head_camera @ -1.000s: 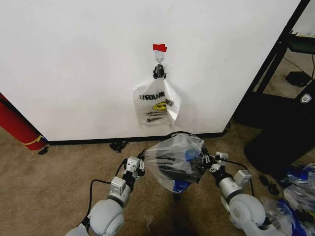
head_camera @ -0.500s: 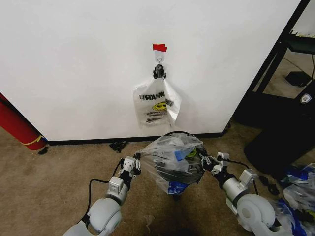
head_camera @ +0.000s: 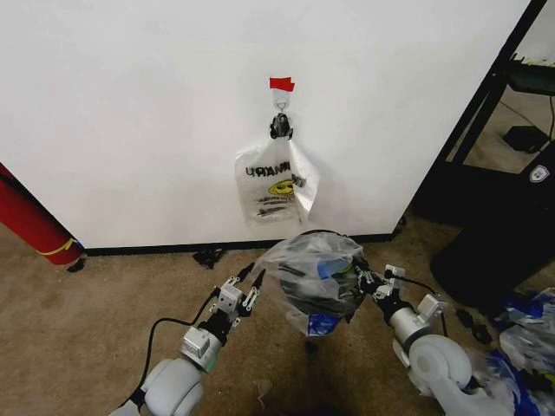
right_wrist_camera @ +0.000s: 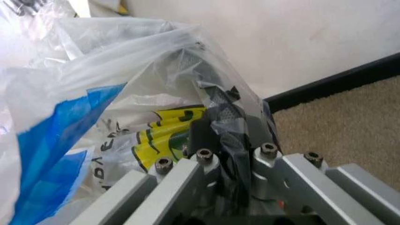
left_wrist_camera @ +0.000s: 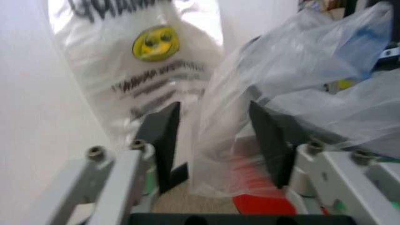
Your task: Pick up the garbage bag from the wall and place it over the trash bin.
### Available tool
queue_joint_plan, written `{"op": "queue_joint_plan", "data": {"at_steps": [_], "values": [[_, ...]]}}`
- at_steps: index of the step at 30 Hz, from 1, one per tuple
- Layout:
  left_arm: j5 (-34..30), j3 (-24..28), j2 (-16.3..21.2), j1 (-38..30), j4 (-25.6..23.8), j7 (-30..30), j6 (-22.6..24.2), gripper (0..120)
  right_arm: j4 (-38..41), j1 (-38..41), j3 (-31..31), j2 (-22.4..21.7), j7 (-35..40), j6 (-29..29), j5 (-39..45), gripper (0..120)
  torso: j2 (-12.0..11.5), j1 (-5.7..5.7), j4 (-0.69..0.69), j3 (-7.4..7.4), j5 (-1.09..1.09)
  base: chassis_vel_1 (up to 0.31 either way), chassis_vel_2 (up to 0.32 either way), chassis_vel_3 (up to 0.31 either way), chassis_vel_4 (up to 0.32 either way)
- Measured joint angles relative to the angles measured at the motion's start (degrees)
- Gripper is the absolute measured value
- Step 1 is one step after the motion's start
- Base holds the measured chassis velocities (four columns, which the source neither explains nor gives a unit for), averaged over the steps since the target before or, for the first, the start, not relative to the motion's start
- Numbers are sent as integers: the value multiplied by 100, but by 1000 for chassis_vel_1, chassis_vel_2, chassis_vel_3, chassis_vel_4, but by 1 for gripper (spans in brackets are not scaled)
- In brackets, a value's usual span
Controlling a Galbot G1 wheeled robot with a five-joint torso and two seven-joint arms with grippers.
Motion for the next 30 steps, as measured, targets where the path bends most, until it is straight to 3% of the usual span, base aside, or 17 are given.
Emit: {"op": "queue_joint_plan", "data": {"at_steps": [4, 6, 7, 13, 19, 30], "values": [[196, -102, 1, 31, -33, 347, -575, 67, -1, -12, -45, -14, 1, 46, -151, 1, 0, 0, 3, 0, 0, 0, 0, 0, 0], [670, -53, -55, -97, -18, 542, -956, 77, 44, -59, -111, -44, -88, 188, -536, 1, 0, 0, -1, 0, 0, 0, 0, 0, 0], [670, -53, -55, -97, -18, 542, -956, 77, 44, -59, -111, -44, -88, 188, -536, 1, 0, 0, -1, 0, 0, 0, 0, 0, 0], [2104, 131, -158, -541, 435, 690, -1232, 98, 253, -109, -275, -58, -243, 445, -1189, 1, 0, 0, 1, 0, -1, 0, 0, 0, 0], [2731, 184, -139, -772, 671, 671, -1281, 94, 407, -150, -357, -57, -236, 506, -1517, 1, 0, 0, 1, 0, 0, 0, 0, 0, 0], [2804, 263, -129, -844, 628, 525, -1115, 58, 454, -211, -413, -45, -238, 615, -1796, 1, 0, 0, 1, 0, 0, 0, 0, 0, 0]]}}
